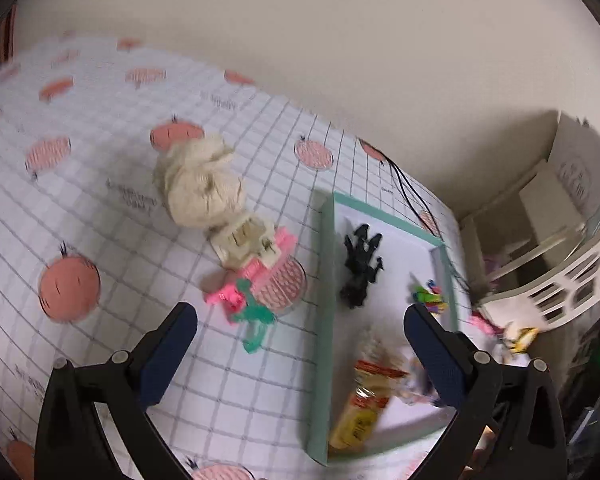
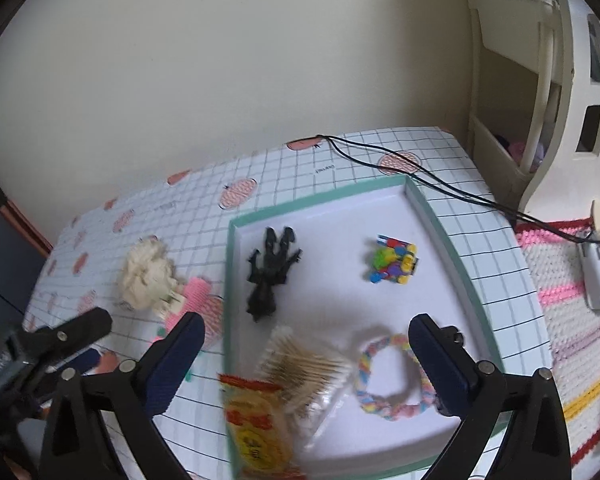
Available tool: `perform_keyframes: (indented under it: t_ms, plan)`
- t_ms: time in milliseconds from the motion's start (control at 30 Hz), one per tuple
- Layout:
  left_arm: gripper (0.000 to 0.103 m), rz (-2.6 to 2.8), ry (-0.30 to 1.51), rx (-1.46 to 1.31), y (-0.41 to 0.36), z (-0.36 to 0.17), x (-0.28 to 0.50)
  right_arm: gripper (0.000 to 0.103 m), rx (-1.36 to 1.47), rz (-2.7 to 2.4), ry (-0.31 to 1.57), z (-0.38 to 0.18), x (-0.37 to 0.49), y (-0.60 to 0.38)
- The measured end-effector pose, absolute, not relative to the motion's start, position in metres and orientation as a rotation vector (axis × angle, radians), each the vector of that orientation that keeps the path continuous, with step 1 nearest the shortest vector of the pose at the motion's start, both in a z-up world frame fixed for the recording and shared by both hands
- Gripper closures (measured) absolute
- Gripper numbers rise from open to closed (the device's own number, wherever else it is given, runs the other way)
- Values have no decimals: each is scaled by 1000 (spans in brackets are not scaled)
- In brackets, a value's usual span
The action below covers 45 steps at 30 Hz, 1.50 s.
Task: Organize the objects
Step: 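Withdraw both tools from the tray toward the pink comb and green figure, then grasp the green plastic figure with the right tool while the left tool grasps the pink comb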
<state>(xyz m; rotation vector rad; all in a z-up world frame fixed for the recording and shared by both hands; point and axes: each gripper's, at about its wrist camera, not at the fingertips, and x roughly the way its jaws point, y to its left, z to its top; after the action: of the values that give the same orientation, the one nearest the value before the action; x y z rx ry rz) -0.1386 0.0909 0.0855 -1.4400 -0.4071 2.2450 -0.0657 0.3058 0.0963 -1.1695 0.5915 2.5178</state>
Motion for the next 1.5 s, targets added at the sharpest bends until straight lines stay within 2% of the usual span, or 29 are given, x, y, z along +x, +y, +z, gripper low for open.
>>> perform_keyframes:
  t_ms: [100, 333, 867, 1267, 1500]
  plan:
    - [0, 2274, -418, -1448, 82, 90, -145, 0, -1188, 2480, 575, 103, -77, 305]
    - [0, 2331, -466, -1447, 56, 100, -171, 0, -1212, 2470, 668, 98, -106, 299]
    - [0, 2361, -357, -1546, 50, 83, -230, 1, -1359, 2643, 470, 80, -168, 236]
    - [0, 2353, -292, -1622, 41, 66, -242, 7, -1556, 2652, 457, 51, -174, 211]
    - [0, 2333, -270, -1684, 41, 55, -240, 17, -1651, 2653, 390, 40, -176, 194]
